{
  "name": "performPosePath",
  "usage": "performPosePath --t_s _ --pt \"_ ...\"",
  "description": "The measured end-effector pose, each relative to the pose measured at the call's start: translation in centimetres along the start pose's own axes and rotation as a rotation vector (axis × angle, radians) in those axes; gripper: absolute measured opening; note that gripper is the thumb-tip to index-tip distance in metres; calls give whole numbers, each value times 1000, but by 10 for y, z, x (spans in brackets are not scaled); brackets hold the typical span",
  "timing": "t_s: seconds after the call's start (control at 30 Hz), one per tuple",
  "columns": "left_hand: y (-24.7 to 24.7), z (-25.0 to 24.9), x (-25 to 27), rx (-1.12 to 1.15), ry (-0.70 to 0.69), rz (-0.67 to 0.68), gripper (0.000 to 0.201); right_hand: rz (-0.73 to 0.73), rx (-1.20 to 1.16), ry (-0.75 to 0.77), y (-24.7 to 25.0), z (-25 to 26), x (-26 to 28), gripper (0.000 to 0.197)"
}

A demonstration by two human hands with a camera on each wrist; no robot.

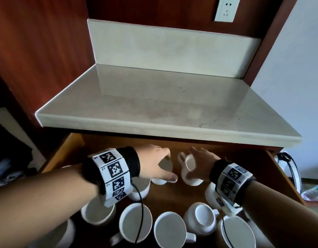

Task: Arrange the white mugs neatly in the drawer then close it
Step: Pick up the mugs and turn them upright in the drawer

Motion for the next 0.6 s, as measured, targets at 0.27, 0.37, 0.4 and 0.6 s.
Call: performPosePath --t_s 0.27,0.37,0.4,0.6 --pt "-15 7 21 -22 -52 31 59 97 104 -50 -34 13 -15 99" --pt "-21 4 22 -5 -60 48 58 118 101 -71 -38 12 -15 99" --pt "-23 0 23 0 -74 61 58 117 96 -66 -39 12 -15 99" --pt "-37 -43 14 -8 -180 90 65 74 53 -65 -29 9 -5 109"
Point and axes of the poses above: each hand's wrist, its own x-axis away from the middle knuckle, its own y-axis out of the back of the hand, z = x × y, the point moved 10 cm from there along -x, towards the middle knuckle, and after that the axes turned 5 degrees about -z, right-handed, at the moved point
